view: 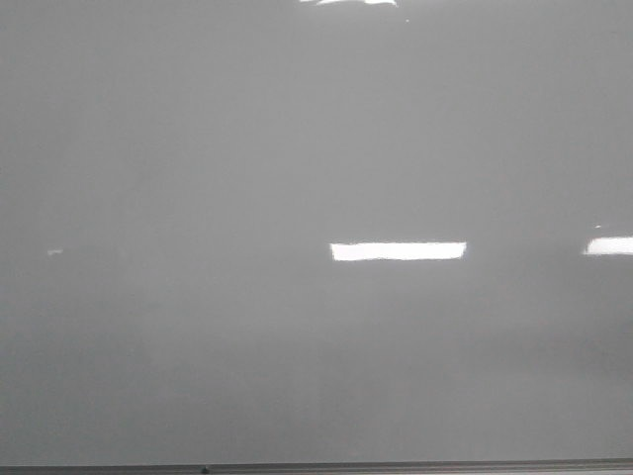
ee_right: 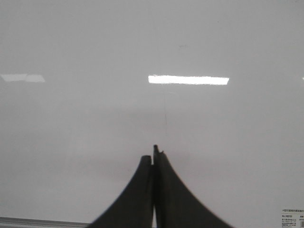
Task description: Write number 6 on whiteboard
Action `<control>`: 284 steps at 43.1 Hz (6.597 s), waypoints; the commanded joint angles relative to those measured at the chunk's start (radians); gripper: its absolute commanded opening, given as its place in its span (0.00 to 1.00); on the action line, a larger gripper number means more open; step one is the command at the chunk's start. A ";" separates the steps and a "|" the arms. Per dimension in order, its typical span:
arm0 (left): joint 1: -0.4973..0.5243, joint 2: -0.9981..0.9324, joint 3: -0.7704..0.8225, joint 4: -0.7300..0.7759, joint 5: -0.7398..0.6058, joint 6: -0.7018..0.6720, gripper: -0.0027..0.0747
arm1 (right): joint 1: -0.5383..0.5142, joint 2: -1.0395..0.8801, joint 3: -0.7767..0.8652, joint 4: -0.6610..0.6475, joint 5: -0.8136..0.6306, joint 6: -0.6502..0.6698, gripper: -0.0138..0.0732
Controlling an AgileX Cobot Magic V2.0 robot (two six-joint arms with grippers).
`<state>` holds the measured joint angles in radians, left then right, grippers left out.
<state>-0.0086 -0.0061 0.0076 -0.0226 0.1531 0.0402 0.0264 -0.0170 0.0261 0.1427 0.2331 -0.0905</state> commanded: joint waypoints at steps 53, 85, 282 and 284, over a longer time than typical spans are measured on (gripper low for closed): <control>-0.004 -0.014 0.004 0.000 -0.082 -0.010 0.01 | -0.001 -0.013 -0.014 0.003 -0.126 -0.009 0.08; -0.004 0.360 -0.430 0.023 0.060 -0.010 0.01 | 0.000 0.289 -0.402 0.062 -0.039 0.017 0.09; -1.059 1.286 -1.067 0.154 0.454 0.444 0.10 | 0.774 0.951 -0.866 0.190 0.361 -0.454 0.09; -1.042 1.286 -1.067 0.148 0.454 0.437 0.19 | 0.761 0.935 -0.857 0.184 0.361 -0.452 0.09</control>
<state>-1.0834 1.3084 -1.0256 0.1264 0.6616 0.5171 0.8025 0.9570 -0.8114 0.3230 0.6296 -0.5317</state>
